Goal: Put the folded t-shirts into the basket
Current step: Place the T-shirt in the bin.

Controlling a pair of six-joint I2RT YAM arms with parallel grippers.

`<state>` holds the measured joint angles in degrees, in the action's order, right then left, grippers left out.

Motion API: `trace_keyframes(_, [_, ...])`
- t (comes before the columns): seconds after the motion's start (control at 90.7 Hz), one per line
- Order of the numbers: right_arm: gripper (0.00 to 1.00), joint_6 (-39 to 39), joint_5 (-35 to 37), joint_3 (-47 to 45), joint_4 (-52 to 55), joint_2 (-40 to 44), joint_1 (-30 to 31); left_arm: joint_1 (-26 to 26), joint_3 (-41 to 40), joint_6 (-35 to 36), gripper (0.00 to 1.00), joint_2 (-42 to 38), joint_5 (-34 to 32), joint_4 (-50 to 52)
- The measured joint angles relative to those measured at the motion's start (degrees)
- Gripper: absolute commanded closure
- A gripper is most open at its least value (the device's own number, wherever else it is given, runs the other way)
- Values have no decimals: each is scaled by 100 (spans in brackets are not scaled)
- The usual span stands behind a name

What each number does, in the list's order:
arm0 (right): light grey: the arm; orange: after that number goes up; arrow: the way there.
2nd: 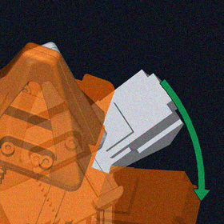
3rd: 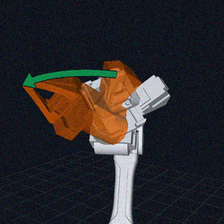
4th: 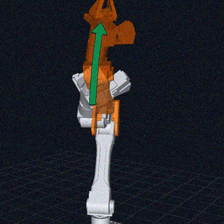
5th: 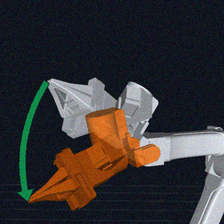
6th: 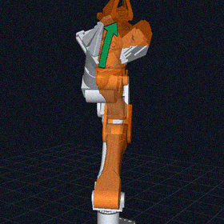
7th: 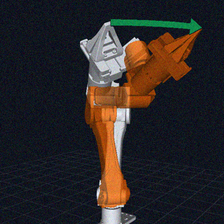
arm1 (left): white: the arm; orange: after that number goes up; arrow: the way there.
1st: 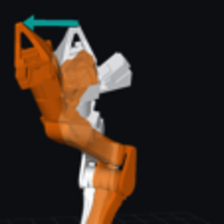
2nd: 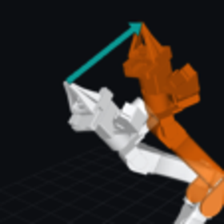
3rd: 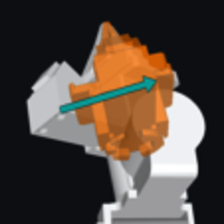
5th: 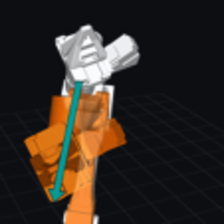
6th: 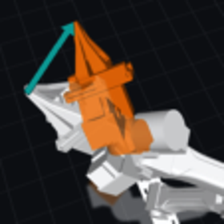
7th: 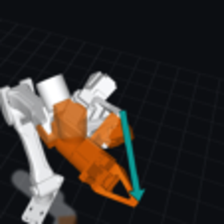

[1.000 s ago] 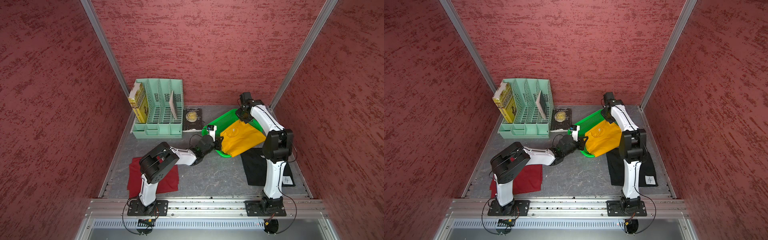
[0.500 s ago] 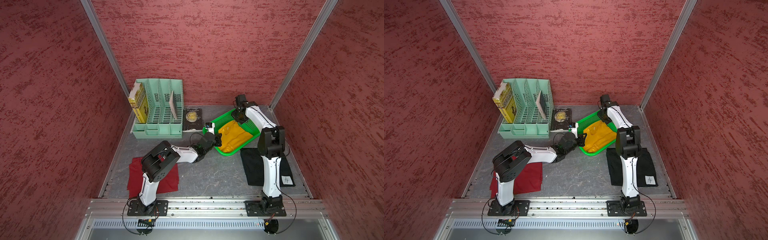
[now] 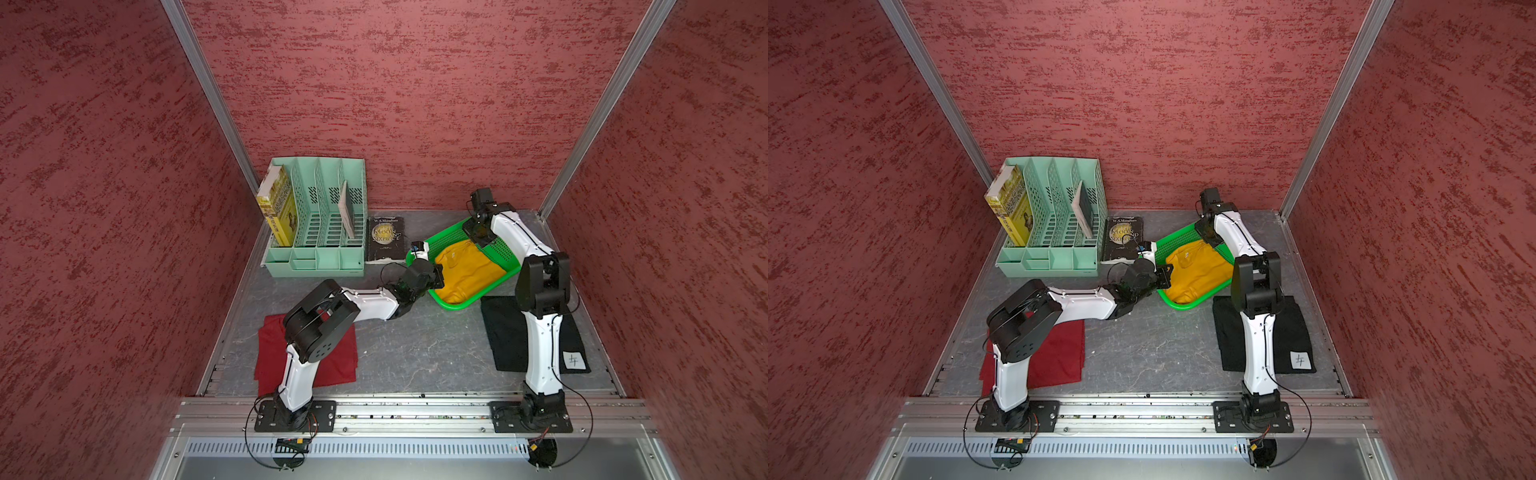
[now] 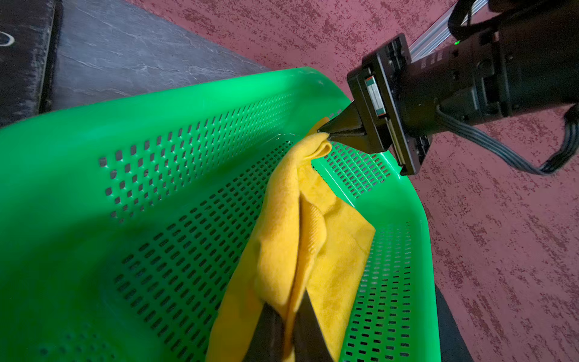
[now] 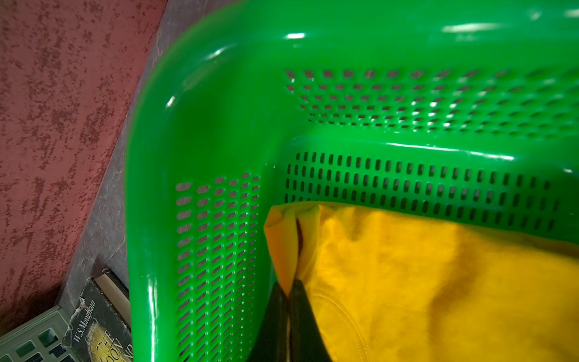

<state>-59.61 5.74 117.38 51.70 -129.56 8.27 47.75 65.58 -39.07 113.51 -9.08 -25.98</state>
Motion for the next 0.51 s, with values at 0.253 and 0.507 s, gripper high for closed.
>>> trace_keyframes(0.253, [91, -15, 55, 0, -7, -17, 0, -44, 289, -7, 65, 94, -7, 273])
trace_keyframes(0.507, [67, -39, 52, -20, -79, -20, 0, -55, 299, 225, 45, 79, -179, 592])
